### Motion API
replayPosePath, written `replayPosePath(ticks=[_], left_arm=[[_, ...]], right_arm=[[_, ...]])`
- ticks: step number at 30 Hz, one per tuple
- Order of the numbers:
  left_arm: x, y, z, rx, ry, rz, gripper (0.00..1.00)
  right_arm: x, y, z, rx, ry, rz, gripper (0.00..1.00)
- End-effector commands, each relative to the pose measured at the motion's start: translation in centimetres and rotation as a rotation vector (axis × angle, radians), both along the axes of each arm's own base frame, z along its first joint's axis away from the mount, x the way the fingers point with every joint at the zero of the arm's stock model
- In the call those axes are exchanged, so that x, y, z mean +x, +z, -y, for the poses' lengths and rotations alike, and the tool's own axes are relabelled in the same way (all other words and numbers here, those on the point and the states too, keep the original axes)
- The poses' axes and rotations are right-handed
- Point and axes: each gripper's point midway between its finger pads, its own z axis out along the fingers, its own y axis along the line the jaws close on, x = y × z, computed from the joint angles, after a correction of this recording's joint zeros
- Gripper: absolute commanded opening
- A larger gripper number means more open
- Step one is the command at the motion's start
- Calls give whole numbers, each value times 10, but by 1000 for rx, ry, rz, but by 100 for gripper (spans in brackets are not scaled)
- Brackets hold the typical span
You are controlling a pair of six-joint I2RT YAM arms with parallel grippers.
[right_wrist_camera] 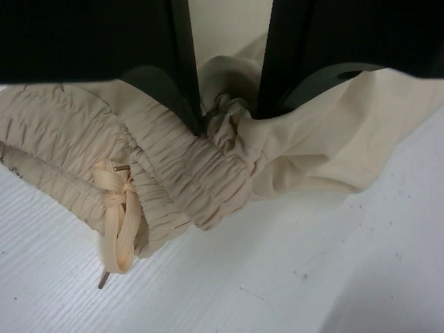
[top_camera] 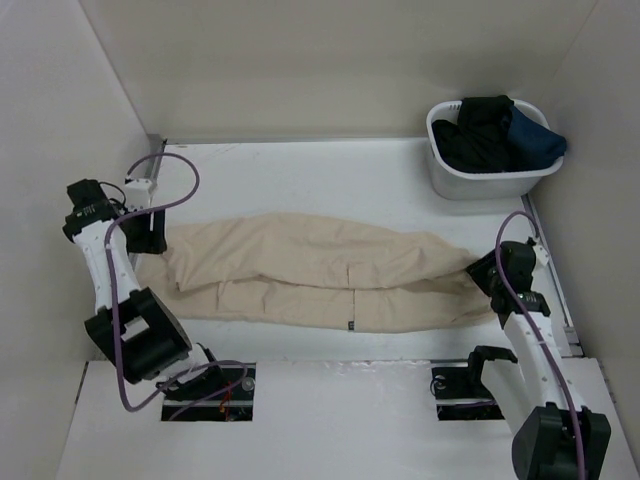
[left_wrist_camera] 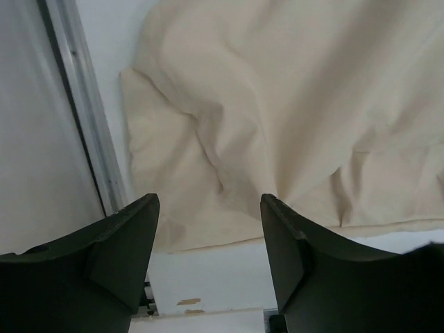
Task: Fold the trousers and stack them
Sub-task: Fold the trousers
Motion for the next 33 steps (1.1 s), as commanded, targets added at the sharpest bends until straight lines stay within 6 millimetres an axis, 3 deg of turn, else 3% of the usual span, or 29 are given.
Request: replayPosePath(ticks=[1, 4, 7, 11, 15, 19, 22, 24, 28, 30, 33], left_arm=[[-20, -36, -1, -55, 70, -143, 60], [-42, -61, 8, -85, 68, -212, 62], [-55, -82, 20, -103, 27, -262, 67], [-45, -85, 16, -96, 43, -242, 67], [-49, -93, 22, -92, 0, -315, 66], [-42, -95, 12, 53, -114, -351, 63], [-33, -78, -2, 185, -227, -290, 66], [-37, -71, -7, 255, -346, -275, 68], [-60, -88, -5, 337, -568, -347, 72], [-59, -94, -4, 347, -593, -360, 75], [-42, -89, -9, 370, -561, -323, 75]], right_arm=[[-3, 14, -10, 23, 42, 26, 50], [-8, 27, -14, 40, 32, 40, 64], [-8, 29, -12, 69, -8, 19, 70], [-1, 24, -7, 91, -48, -14, 73], [7, 30, 14, 93, -135, 6, 75], [13, 20, 25, 145, -190, -25, 74], [9, 32, 21, 161, -172, -6, 73], [-5, 48, 21, 144, -194, 4, 74], [-26, 73, 23, 163, -262, 78, 76], [-22, 74, 22, 196, -275, 107, 78], [-8, 57, 12, 307, -272, 93, 79]])
